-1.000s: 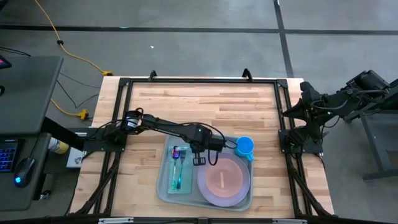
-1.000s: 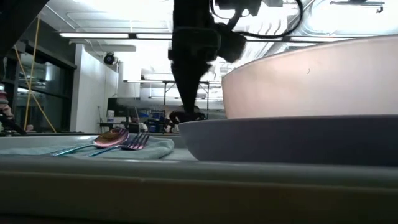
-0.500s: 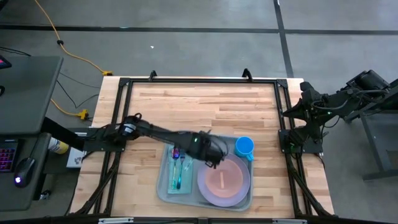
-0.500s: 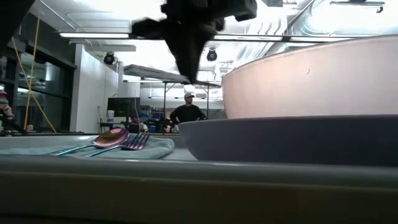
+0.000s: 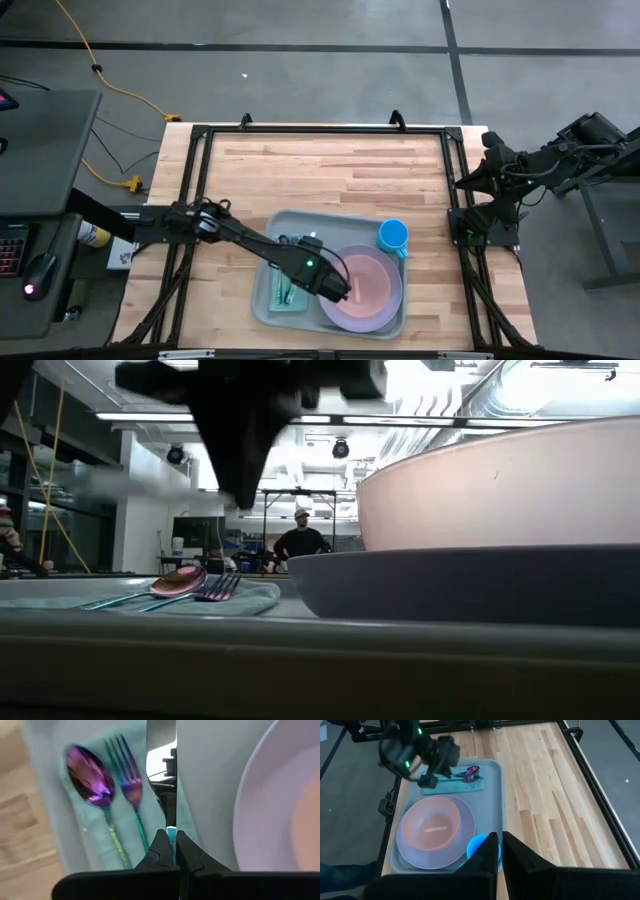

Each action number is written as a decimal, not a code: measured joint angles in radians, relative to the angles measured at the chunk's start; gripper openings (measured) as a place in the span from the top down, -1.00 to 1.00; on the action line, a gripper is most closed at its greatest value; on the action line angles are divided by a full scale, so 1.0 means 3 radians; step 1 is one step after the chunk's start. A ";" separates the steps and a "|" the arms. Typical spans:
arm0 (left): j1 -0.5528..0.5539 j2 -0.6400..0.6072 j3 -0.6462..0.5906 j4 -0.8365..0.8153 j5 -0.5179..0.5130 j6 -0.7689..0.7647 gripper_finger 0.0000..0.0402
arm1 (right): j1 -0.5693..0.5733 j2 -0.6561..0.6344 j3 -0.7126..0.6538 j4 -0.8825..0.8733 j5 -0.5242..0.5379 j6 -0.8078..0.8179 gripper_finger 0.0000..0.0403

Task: Set up tray
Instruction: Adjust the green knife on the blue napkin

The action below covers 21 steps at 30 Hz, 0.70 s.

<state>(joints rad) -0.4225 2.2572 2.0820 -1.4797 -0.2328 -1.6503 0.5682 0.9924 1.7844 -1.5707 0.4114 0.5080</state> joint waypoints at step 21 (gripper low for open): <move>0.0193 0.0341 -0.0058 0.0270 0.0004 -0.0017 0.93 | 0.0000 0.0001 0.0000 -0.0001 -0.0193 0.0215 1.00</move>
<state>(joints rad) -0.3647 2.3595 2.0647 -1.3986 -0.2315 -1.6554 0.5682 0.9928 1.7844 -1.5711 0.3536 0.5724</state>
